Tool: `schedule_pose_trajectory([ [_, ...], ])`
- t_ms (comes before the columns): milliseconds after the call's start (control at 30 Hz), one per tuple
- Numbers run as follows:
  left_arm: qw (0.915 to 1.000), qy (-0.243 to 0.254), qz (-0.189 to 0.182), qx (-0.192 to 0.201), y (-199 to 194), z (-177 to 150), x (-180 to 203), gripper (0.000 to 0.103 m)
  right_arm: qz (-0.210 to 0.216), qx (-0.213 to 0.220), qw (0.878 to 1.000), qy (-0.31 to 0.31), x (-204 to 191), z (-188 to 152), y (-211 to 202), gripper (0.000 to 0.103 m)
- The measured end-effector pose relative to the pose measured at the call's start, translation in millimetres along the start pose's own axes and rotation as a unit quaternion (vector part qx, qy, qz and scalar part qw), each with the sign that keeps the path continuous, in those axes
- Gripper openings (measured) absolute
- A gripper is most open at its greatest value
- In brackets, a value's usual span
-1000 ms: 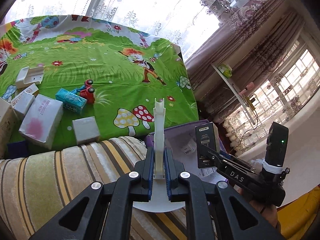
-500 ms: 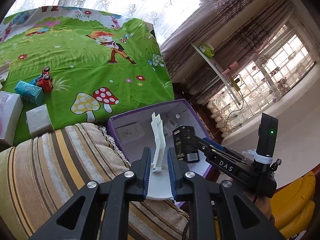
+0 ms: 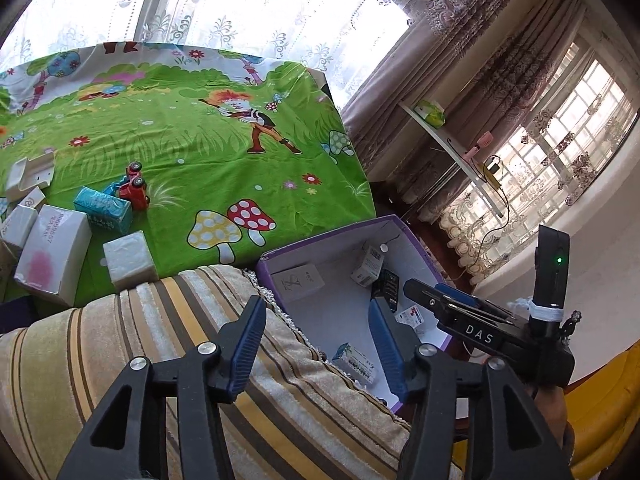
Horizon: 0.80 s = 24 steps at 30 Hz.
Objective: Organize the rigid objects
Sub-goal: 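Carry stand and black box into the purple box and release both, then grasp white 'made in china' box with left tool while right tool grasps white cube box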
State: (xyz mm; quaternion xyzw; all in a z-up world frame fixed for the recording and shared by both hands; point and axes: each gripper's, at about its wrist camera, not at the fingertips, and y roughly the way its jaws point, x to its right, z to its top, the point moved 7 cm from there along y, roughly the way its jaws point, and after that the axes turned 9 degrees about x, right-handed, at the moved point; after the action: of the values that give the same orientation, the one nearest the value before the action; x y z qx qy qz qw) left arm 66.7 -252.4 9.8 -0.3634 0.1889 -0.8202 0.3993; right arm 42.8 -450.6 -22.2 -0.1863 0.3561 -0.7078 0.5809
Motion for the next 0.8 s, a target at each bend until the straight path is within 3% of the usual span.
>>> schedule_pose_trajectory([
  [300, 0.9954, 0.03, 0.076, 0.05, -35, 11, -36, 0.074, 0.019, -0.007, 0.999, -0.03, -32, -1, 0, 0.072],
  [367, 0.9935, 0.029, 0.093, 0.06, -43, 12, -49, 0.075, 0.025, -0.011, 0.999, -0.038, -41, -2, 1, 0.072],
  [567, 0.9925, 0.016, 0.097, 0.073, -71, 6, -87, 0.076, 0.04, -0.019, 0.997, -0.063, -69, -3, 6, 0.073],
  [800, 0.9828, 0.004, 0.165, 0.083, -105, 3, -141, 0.076, 0.061, -0.031, 0.993, -0.099, -108, -7, 15, 0.074],
])
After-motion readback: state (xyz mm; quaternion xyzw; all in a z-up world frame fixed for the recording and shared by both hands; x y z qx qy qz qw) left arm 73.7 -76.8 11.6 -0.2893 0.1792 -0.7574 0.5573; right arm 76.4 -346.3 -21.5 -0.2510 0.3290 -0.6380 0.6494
